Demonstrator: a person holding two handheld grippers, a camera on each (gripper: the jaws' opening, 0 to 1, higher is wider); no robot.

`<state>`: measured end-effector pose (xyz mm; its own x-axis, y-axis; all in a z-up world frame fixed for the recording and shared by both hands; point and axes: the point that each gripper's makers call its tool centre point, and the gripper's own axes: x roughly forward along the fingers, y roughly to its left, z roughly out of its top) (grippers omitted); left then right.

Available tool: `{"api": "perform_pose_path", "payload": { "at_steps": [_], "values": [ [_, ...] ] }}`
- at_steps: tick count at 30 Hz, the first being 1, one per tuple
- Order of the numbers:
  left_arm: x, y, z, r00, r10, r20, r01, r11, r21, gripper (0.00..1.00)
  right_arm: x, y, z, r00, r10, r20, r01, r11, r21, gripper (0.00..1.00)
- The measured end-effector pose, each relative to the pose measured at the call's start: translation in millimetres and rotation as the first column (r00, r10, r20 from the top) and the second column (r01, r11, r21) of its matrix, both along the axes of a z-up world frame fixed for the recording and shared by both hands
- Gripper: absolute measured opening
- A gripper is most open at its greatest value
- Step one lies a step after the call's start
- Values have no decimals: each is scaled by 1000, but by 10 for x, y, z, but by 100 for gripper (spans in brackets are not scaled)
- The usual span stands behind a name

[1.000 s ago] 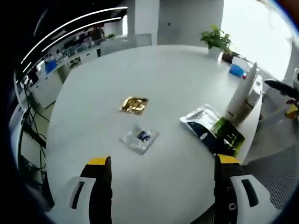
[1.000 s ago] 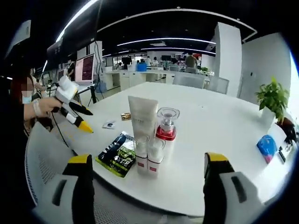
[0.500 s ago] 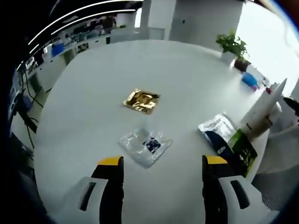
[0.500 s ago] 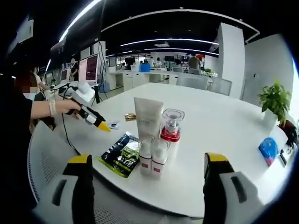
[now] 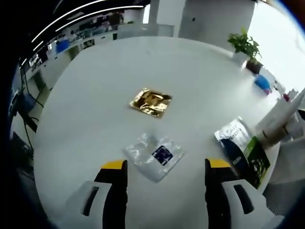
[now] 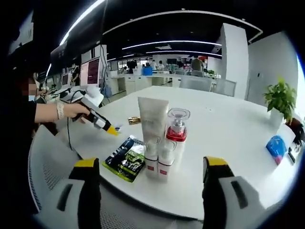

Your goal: Arrange the skincare products in the storage area until every visible bottle or jar stands upright without overlapping.

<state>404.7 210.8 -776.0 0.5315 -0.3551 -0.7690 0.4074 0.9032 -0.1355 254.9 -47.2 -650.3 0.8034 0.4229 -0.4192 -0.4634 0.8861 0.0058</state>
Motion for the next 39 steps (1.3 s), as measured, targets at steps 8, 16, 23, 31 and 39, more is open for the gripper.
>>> {"api": "perform_pose_path", "payload": {
  "at_steps": [8, 16, 23, 31, 39],
  "values": [
    [105, -69, -26, 1000, -26, 8, 25, 999, 47, 60, -12, -64, -10, 1000, -11, -3, 11, 1000, -11, 79],
    [161, -109, -59, 996, -85, 26, 81, 989, 124, 55, -21, -76, -47, 1000, -17, -16, 16, 1000, -23, 76],
    [210, -89, -68, 995, -97, 37, 92, 989, 120, 47, -31, -96, -86, 999, -25, -26, 23, 998, -52, 75],
    [205, -80, -65, 989, -138, 46, 132, 984, 117, 39, -43, -99, -118, 999, -24, -35, 21, 997, -77, 77],
    [142, -104, -57, 980, -196, 35, 191, 974, 120, 38, -68, -122, -157, 997, -45, -59, 41, 997, -58, 82]
  ]
}}
